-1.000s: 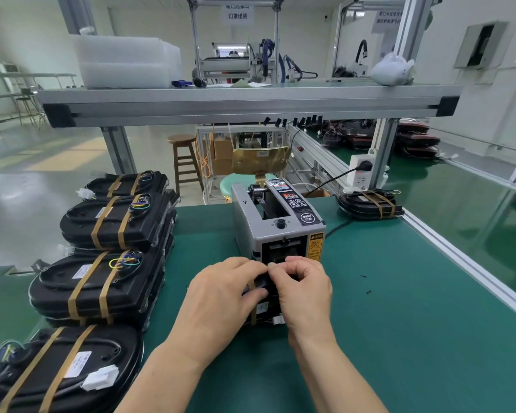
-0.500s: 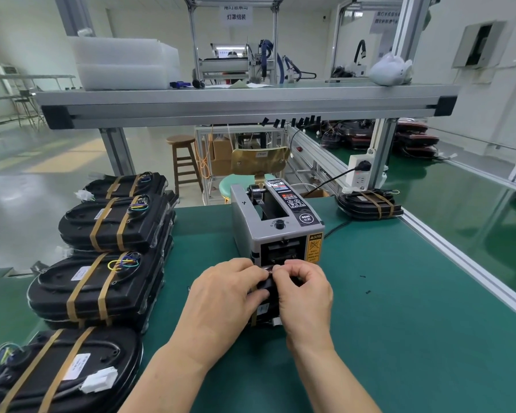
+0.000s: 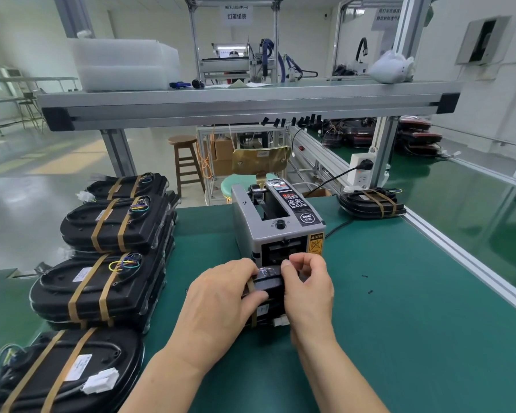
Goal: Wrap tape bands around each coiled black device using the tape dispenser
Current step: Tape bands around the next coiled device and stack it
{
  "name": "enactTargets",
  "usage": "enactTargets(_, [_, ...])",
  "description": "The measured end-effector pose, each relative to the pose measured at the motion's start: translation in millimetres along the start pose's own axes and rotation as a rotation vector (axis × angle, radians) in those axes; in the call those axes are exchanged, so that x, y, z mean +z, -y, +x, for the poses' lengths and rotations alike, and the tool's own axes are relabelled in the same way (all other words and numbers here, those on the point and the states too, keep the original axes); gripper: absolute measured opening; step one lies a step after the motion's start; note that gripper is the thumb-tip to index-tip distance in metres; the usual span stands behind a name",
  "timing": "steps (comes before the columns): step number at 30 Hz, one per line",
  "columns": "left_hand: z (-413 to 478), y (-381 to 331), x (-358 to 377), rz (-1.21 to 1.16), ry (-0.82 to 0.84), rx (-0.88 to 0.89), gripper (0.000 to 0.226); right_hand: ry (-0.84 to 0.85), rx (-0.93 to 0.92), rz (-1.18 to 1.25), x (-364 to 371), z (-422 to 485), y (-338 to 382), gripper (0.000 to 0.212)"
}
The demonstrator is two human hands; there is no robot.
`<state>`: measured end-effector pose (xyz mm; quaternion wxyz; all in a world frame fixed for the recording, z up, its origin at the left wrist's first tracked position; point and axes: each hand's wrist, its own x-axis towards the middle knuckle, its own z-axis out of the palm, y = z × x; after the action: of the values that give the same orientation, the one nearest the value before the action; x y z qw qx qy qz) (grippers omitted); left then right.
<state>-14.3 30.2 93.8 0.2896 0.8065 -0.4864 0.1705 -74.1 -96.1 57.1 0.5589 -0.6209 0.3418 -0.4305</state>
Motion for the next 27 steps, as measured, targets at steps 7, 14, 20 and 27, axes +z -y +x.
enactTargets(7, [0.0,-1.6,-1.6,0.075,0.068,0.088,0.040,0.053,0.015,0.022,0.0,-0.7,-9.8,0.003])
enactTargets(14, [2.0,0.0,2.0,0.164,0.029,0.140,0.038,0.354,0.237,0.346,-32.2,4.5,-33.8,0.022])
enactTargets(20, [-4.0,9.5,0.8,-0.043,-0.057,0.096,0.036,0.592,0.137,0.239,-41.6,2.7,-40.7,0.055])
enactTargets(27, [-5.7,7.0,-4.7,-0.294,-0.136,0.032,0.064,0.473,-0.092,0.251,-42.4,6.2,-13.4,0.053])
